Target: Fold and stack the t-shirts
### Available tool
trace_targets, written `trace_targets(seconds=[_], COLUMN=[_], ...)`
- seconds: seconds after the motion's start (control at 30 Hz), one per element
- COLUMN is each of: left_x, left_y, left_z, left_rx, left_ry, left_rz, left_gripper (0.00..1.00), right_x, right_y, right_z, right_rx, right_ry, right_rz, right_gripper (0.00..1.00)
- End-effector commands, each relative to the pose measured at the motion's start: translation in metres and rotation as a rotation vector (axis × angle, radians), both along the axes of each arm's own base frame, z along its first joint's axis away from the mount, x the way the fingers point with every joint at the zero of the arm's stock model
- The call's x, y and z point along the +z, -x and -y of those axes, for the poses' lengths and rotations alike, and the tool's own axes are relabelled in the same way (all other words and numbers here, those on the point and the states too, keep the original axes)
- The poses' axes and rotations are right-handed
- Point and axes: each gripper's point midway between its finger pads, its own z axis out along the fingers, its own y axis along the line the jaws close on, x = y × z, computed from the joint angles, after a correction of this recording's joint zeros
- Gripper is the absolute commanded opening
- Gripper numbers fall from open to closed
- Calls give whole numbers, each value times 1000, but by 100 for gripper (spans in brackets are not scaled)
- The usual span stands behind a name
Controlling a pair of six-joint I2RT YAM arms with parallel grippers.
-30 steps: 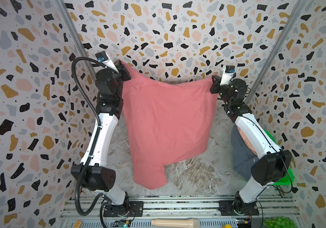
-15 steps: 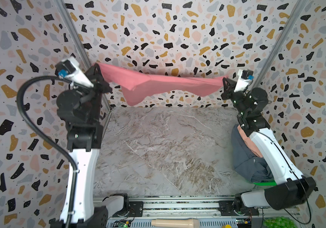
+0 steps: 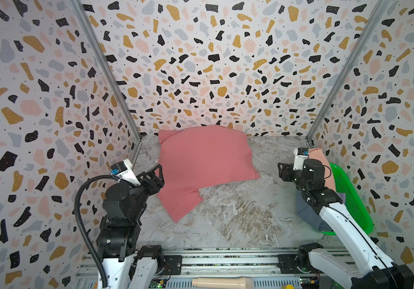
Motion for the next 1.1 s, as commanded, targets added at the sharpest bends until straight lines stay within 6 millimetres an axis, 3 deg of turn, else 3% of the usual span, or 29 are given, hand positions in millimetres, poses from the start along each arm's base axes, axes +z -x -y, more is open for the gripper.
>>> trace_targets(seconds=[0.0, 0.1, 0.33, 0.5, 0.67, 0.87, 1.07], left_x=[34, 11, -93, -159, -215, -283, -336], left_y=[-20, -51, -129, -176, -214, -229, -202], left_z=[9, 7, 12, 9, 12, 6, 5], left_rx=[-55, -48, -82, -70, -86, -49, -22], left_ry=[1, 32, 57, 47, 58, 72, 98], left_rz=[106, 77, -152, -291, -413, -545, -667], left_gripper=[79, 79, 85, 91, 100, 100, 100], right_x=[43, 36, -3, -40, -88, -157, -207], right_y=[-14, -32, -95, -139, -172, -182, -149], right_z=[-2, -22, -80, -133, -174, -198, -195], right_rx=[-7, 75, 257, 402, 484, 511, 493], right_ry=[-29, -91, -192, -239, -289, -303, -290], right_rz=[120, 126, 52, -1, -104, -259, -406], right_gripper=[63, 63, 63, 63, 63, 63, 61])
